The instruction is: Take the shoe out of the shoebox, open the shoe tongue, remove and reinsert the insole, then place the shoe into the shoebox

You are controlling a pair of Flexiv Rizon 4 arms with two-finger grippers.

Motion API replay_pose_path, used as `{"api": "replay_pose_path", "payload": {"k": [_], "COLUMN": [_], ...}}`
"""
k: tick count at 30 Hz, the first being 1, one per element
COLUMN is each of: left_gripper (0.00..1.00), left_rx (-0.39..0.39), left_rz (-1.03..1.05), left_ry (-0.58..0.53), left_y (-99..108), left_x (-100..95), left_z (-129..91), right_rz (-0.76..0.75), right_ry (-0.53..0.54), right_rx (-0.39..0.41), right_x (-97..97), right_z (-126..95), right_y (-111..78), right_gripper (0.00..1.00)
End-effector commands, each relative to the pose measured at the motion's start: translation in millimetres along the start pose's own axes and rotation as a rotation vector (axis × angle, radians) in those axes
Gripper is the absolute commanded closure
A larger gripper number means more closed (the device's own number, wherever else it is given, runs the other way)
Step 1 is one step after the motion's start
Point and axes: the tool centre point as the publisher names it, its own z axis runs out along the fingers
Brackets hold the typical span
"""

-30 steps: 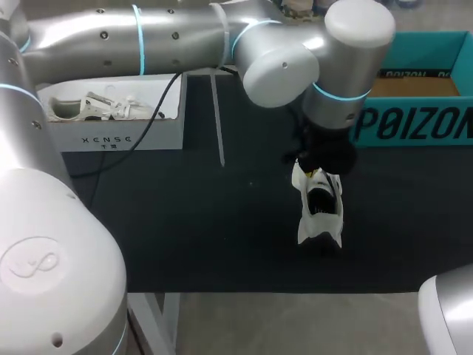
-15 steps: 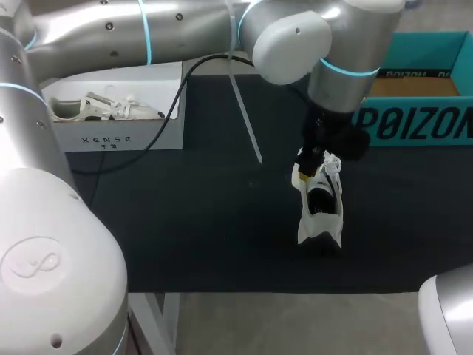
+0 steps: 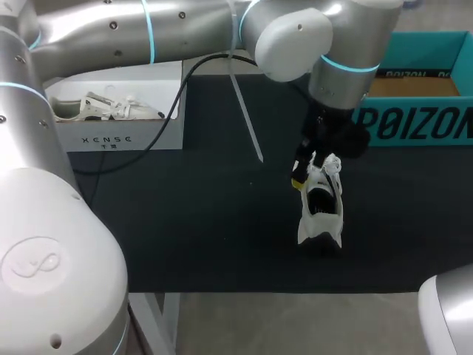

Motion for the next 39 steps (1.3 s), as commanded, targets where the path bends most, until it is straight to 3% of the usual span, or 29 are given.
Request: {"api": "replay_pose_path", "payload": {"k": [1,9,12,19,26,39], "left_gripper": [0.00,0.00,0.00,0.00,0.00,0.00], "left_rx": [-0.001,-0.050,-0.024,0.021,0.026,0.047], "left_rz": [0.001,-0.367,-0.421,-0.454,-0.470,-0.495], "left_ry": [0.002,-0.076,-0.092,-0.066,-0.043,-0.071], "left_y": [0,-10,-16,-33,-54,-70], "left_x": [-0.4,23.1,32.3,47.5,56.3,49.2], "left_z": [0,0,-2,-4,12,45], "right_rz": [0.001,0.001,0.001,0.001,0.001,0.001], "right_ry": [0.003,0.003,0.003,0.003,0.003,0.003], "right_rx": [0.006,0.006,0.006,0.006,0.006,0.006], "right_x": [-1.6,-1.6,-1.6,-1.6,-1.6,-1.6], "right_z": [0,0,0,0,0,0], "right_y": [2.8,2.8,2.8,2.8,2.8,2.8], "right_gripper": [0.00,0.00,0.00,0.00,0.00,0.00]}}
